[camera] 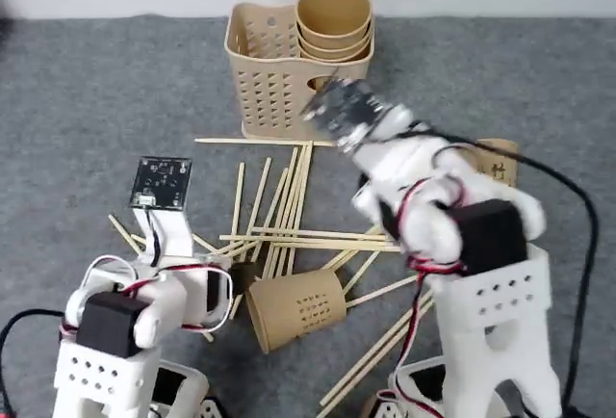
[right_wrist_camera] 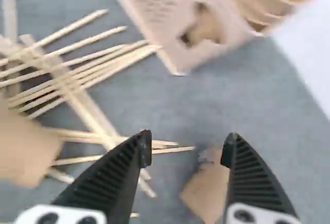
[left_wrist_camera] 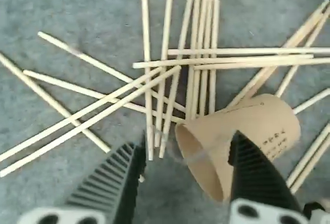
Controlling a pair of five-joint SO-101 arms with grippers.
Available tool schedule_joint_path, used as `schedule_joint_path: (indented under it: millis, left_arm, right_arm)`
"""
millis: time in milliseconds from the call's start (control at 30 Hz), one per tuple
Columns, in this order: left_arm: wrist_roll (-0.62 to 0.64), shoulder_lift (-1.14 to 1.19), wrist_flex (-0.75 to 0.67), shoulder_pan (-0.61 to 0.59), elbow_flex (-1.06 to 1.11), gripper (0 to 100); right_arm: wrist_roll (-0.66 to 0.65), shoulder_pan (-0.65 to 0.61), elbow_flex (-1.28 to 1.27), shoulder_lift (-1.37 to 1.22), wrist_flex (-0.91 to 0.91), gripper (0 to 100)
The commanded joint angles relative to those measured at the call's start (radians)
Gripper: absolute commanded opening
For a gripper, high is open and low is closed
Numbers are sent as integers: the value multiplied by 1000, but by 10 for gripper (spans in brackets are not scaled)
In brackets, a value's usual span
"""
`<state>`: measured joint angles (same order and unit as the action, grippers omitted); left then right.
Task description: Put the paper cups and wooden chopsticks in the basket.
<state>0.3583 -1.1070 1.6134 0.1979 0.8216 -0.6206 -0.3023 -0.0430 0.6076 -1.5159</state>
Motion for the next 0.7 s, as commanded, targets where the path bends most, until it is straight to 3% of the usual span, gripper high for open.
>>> schedule_joint_path:
  millis: [0,367,667]
  left_arm:
    - [78,109,-28,12,-2,253]
    - [385,473,-41,17,-48,254]
    - [433,560,-40,17,-211,254]
  right_arm:
    - [-17,90,49,-2,71,236]
    - [-11,156,43,-13,122,236]
    - [-15,153,43,-13,122,235]
